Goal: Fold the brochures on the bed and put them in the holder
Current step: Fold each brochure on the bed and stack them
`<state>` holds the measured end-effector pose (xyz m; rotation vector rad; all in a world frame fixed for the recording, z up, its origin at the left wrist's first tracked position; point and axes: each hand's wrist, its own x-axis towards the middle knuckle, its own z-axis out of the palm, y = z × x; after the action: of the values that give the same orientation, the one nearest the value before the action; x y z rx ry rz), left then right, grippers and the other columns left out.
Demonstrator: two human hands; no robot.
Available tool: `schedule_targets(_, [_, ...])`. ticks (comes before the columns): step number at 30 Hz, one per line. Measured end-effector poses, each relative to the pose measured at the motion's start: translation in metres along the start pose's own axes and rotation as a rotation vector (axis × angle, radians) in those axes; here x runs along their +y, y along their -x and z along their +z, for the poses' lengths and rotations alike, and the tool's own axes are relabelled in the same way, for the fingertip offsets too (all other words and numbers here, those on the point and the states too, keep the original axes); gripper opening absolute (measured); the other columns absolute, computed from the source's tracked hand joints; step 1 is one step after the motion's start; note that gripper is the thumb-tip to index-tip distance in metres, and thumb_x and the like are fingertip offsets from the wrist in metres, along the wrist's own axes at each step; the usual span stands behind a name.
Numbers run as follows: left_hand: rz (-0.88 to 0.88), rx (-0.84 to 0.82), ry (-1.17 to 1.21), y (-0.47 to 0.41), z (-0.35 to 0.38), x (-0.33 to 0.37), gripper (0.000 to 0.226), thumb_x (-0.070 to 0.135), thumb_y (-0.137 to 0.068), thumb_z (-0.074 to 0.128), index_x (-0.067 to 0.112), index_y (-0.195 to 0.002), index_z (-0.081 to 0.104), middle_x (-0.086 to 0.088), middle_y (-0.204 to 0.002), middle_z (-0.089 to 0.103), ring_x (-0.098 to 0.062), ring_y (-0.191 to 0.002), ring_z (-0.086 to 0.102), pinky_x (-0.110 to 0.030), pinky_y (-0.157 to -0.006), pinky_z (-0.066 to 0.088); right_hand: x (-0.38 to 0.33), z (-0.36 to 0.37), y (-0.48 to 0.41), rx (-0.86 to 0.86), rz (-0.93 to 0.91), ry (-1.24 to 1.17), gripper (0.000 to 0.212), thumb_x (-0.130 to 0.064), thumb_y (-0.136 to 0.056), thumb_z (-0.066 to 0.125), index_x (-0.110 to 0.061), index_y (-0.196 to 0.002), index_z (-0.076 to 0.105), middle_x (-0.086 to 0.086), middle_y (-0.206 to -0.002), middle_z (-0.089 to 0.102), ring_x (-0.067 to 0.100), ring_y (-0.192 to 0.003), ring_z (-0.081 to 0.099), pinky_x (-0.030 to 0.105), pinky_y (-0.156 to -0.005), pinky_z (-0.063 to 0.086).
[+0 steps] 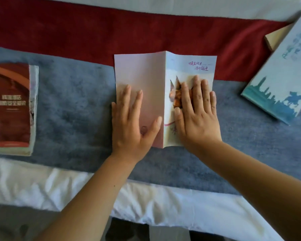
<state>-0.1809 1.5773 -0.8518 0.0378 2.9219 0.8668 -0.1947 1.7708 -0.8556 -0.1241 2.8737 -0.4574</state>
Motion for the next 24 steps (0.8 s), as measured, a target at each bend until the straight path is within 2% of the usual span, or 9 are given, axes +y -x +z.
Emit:
schedule_targets(4, [-0.102,-0.025,0.231,-0.001,-0.018,0.008,0.086,0.066,-0.091,0.052,0.017,-0.16,0.032,-0.004,-0.169,0.025,-0.013,-0.158,0.015,-0.049,-0.13,0.008,-0.029,0.002,-0.01,-0.061,-0.061,-0.064,0.067,-0.045,-0.107,0.012,-0.016,-0.166,0.0,0.015,-0.172,-0.011,0.029,-0.159,-0.015,0.044,-0.129,-0.009])
schedule_targets(7, [-0.194,-0.067,0.389,-0.006,-0.041,0.01,0.088,0.068,-0.086,0.062,0.021,-0.156,0.038,0.005,-0.163,0.038,-0.009,-0.152,0.031,-0.051,-0.124,0.028,-0.05,0.004,-0.016,-0.128,-0.135,-0.105,0.069,-0.037,-0.109,0.026,-0.022,-0.164,-0.013,0.006,-0.17,-0.026,0.02,-0.155,-0.029,0.037,-0.125,-0.018])
schedule_targets(9, [-0.194,-0.104,0.411,-0.01,-0.06,0.009,0.078,0.06,-0.086,0.067,0.024,-0.151,0.046,0.009,-0.156,0.047,-0.007,-0.144,0.043,-0.049,-0.121,0.036,-0.064,0.004,-0.02,-0.146,-0.175,-0.119,0.073,-0.033,-0.109,0.032,-0.024,-0.162,-0.019,0.001,-0.167,-0.03,0.017,-0.153,-0.032,0.034,-0.123,-0.021])
schedule_targets(12, [-0.145,-0.116,0.484,-0.015,-0.093,0.002,0.054,0.035,-0.096,0.057,0.02,-0.148,0.053,0.006,-0.141,0.064,-0.012,-0.128,0.061,-0.046,-0.11,0.049,-0.087,0.003,-0.026,-0.115,-0.188,-0.149,0.066,-0.041,-0.11,0.02,-0.021,-0.164,-0.013,0.001,-0.171,-0.024,0.018,-0.156,-0.027,0.038,-0.126,-0.014])
schedule_targets(14, [-0.122,-0.051,0.386,-0.016,-0.115,-0.008,0.052,0.019,-0.101,0.05,0.016,-0.152,0.048,-0.002,-0.141,0.064,-0.019,-0.124,0.065,-0.045,-0.104,0.053,-0.103,0.004,-0.031,-0.095,-0.202,-0.184,0.066,-0.052,-0.109,0.013,-0.026,-0.163,-0.013,-0.001,-0.172,-0.018,0.019,-0.157,-0.022,0.041,-0.128,-0.009])
schedule_targets(16, [-0.177,0.04,0.284,-0.013,-0.131,-0.022,0.054,0.009,-0.102,0.049,0.014,-0.155,0.043,-0.004,-0.146,0.06,-0.023,-0.128,0.062,-0.045,-0.105,0.052,-0.117,0.007,-0.034,-0.096,-0.251,-0.156,0.067,-0.056,-0.108,0.016,-0.031,-0.163,-0.013,-0.001,-0.173,-0.013,0.021,-0.159,-0.017,0.041,-0.128,-0.006])
schedule_targets(18, [-0.257,0.098,0.178,-0.012,-0.141,-0.037,0.06,0.007,-0.1,0.055,0.015,-0.157,0.04,-0.004,-0.146,0.06,-0.023,-0.13,0.061,-0.041,-0.106,0.052,-0.131,0.015,-0.038,-0.123,-0.273,-0.103,0.067,-0.052,-0.109,0.023,-0.03,-0.165,-0.008,0.0,-0.174,-0.008,0.021,-0.159,-0.014,0.044,-0.129,-0.004])
schedule_targets(21, [-0.286,0.034,-0.127,-0.011,-0.142,-0.065,0.084,0.016,-0.094,0.069,0.015,-0.163,0.021,-0.008,-0.149,0.055,-0.029,-0.127,0.06,-0.04,-0.094,0.052,-0.15,0.029,-0.042,-0.144,-0.259,0.03,0.067,-0.05,-0.106,0.023,-0.025,-0.167,0.007,0.006,-0.174,0.0,0.028,-0.16,-0.006,0.053,-0.128,-0.001])
schedule_targets(24, [-0.248,-0.059,-0.297,-0.011,-0.127,-0.093,0.084,0.025,-0.098,0.065,0.014,-0.164,0.016,-0.013,-0.167,0.027,-0.032,-0.148,0.037,-0.042,-0.116,0.037,-0.162,0.039,-0.045,-0.134,-0.241,0.107,0.069,-0.054,-0.105,0.018,-0.024,-0.167,0.01,0.011,-0.174,-0.001,0.032,-0.16,-0.008,0.053,-0.128,-0.006])
